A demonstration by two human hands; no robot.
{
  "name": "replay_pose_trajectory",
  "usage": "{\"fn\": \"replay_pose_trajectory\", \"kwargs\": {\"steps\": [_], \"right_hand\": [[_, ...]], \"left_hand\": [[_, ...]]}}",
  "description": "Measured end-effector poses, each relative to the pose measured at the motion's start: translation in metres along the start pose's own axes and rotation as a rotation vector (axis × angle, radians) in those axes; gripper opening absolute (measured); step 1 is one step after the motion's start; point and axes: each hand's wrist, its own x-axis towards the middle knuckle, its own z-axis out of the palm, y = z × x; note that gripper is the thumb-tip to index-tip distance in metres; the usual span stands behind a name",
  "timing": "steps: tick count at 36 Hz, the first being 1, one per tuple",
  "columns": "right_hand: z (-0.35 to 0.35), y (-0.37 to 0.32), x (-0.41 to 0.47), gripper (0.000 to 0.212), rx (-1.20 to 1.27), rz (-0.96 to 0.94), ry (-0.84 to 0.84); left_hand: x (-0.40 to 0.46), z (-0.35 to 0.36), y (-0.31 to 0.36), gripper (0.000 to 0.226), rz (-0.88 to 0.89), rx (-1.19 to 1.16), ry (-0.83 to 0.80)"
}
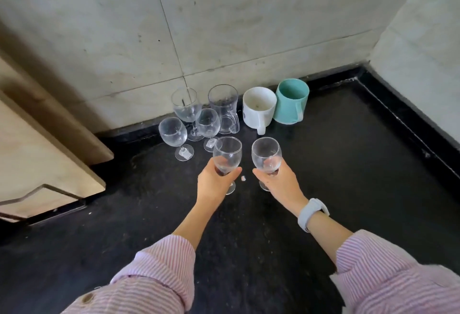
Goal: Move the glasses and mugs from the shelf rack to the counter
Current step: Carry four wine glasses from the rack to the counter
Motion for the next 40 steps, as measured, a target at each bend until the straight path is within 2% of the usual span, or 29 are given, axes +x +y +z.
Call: {"fn": "replay_pose_trajectory", "kwargs": {"steps": [5, 14, 18, 21, 23, 26, 29, 31, 35, 40], "right_hand": [[0.009, 0.006, 0.042, 0.031, 0.064, -0.017, 0.010], [0.022, 0.013, 0.080, 0.049, 0.105, -0.040, -0.025], [0.025, 0.013, 0.091, 0.043, 0.085, -0.042, -0.048], [0.025, 0.011, 0.092, 0.049, 0.075, -0.003, -0.046], [0.023, 0.013, 0.088, 0.042, 0.045, 0.011, -0.031], [0.019, 0.022, 0.070, 0.026, -0.111, -0.054, 0.031], [0.014, 0.039, 0.051, 0.035, -0.396, -0.283, 0.034], [0.013, 0.049, 0.044, 0.044, -0.651, -0.387, -0.041], [0.013, 0.054, 0.044, 0.054, -0.953, -0.352, -0.191], [0.015, 0.045, 0.050, 0.056, -1.045, -0.322, -0.232]], "left_hand": [[0.035, 0.015, -0.005, 0.030, -0.006, -0.026, 0.070], [0.059, 0.034, -0.006, 0.031, 0.010, -0.169, 0.128], [0.067, 0.037, -0.006, 0.031, 0.007, -0.166, 0.132], [0.071, 0.038, -0.009, 0.026, 0.005, -0.119, 0.138], [0.067, 0.039, -0.013, 0.022, 0.024, -0.076, 0.157], [0.054, 0.038, -0.029, 0.023, 0.146, 0.139, 0.170], [0.040, 0.037, -0.049, 0.039, 0.285, 0.454, 0.110], [0.034, 0.037, -0.058, 0.048, 0.334, 0.643, 0.036], [0.032, 0.038, -0.061, 0.061, 0.289, 0.918, -0.124], [0.037, 0.038, -0.057, 0.062, 0.226, 0.993, -0.229]]}}
